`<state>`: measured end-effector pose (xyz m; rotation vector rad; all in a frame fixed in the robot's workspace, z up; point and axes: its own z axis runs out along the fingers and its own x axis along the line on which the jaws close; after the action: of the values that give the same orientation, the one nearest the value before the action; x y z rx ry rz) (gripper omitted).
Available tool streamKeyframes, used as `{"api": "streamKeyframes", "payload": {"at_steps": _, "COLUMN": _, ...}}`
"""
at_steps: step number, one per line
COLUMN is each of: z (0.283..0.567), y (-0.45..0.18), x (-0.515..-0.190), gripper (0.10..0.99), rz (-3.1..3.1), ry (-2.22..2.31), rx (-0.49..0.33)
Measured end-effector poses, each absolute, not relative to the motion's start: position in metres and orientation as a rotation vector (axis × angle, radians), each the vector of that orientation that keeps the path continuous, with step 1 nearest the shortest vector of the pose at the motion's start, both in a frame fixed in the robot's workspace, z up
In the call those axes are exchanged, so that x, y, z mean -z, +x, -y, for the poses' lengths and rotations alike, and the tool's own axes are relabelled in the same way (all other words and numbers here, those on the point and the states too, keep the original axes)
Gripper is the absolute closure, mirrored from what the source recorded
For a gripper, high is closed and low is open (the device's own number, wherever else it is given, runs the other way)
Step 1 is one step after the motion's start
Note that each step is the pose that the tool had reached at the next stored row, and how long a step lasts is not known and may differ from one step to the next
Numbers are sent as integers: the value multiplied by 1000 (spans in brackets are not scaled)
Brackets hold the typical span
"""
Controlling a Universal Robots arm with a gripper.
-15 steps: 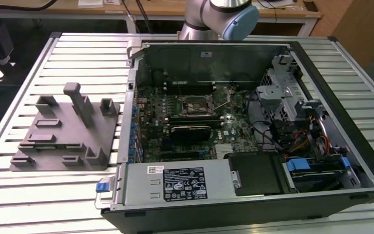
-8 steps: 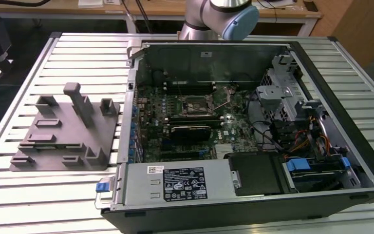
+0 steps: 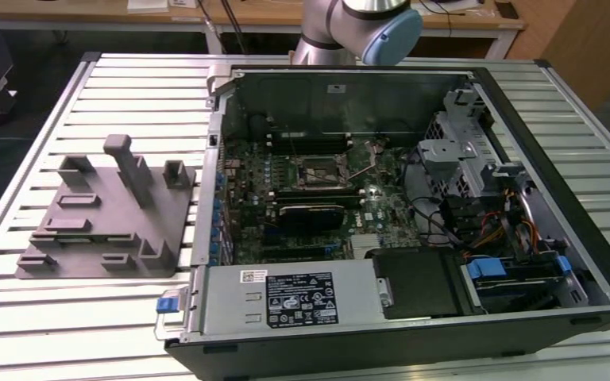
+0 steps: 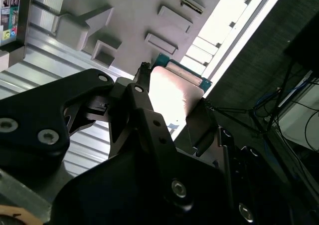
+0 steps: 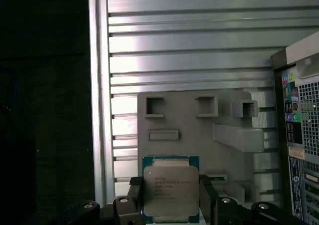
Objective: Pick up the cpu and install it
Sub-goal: 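Pick up the cpu and move it towards the insertion slot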
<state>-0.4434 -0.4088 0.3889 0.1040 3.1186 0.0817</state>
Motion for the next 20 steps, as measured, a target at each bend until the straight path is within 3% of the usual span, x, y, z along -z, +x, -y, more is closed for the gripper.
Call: {"api": "streamKeyframes", "payload": {"at_steps": 20, "z": 408, "y": -415, "x": -389, "gripper": 545, "rz": -3119, "ry": 104, "rx": -81}}
